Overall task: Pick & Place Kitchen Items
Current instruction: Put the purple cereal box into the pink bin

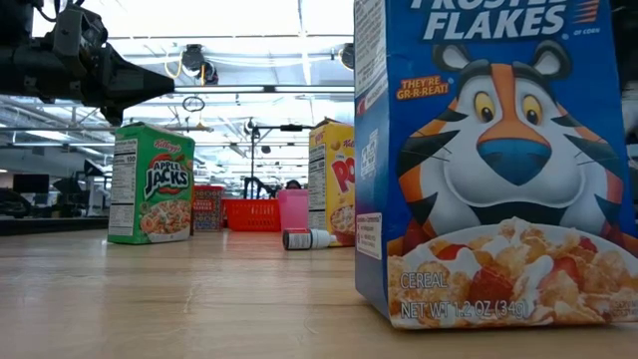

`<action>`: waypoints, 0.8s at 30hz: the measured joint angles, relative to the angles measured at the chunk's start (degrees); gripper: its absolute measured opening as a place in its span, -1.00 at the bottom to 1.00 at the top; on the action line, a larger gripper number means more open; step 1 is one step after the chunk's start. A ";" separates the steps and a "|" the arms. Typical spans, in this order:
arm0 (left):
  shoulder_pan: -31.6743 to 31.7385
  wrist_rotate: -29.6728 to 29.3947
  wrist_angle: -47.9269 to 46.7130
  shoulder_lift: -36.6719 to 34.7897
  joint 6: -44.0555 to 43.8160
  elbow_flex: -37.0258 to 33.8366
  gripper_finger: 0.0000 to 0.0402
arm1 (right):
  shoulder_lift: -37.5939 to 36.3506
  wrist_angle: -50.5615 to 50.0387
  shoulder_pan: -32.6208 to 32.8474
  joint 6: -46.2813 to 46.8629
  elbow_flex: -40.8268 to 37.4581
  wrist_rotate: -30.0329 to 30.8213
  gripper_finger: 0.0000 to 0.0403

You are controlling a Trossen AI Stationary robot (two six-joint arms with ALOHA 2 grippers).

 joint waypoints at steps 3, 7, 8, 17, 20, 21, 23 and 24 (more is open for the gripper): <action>0.02 0.00 0.00 0.00 0.00 0.02 -0.80 | 0.00 2.66 -4.61 -5.62 0.00 0.06 -0.53; 0.02 0.00 0.00 0.00 0.00 0.01 -0.80 | 0.00 10.73 -9.86 -13.06 0.00 -0.03 -0.53; 0.02 0.00 0.00 -0.02 0.00 0.00 -0.80 | 0.00 12.90 -11.17 -14.81 0.00 -0.05 -0.53; 0.02 -0.03 0.26 -0.02 0.00 0.00 -0.80 | 4.72 27.63 -22.74 -26.90 0.04 -1.42 -0.53; 0.01 -0.50 0.30 -0.02 0.00 0.01 -0.80 | 8.07 33.90 -26.85 -29.60 0.30 -5.97 -0.53; 0.00 -0.78 0.35 -0.02 0.01 0.00 -0.80 | 9.32 35.05 -27.97 -30.34 0.71 -7.11 -0.53; 0.02 -1.51 0.31 -0.01 0.00 0.01 -0.80 | 11.77 36.14 -30.18 -32.51 1.97 -8.84 -0.53; 0.02 -1.60 0.33 -0.02 0.02 0.00 -0.80 | 12.84 36.13 -31.10 -33.94 2.81 -9.20 -0.53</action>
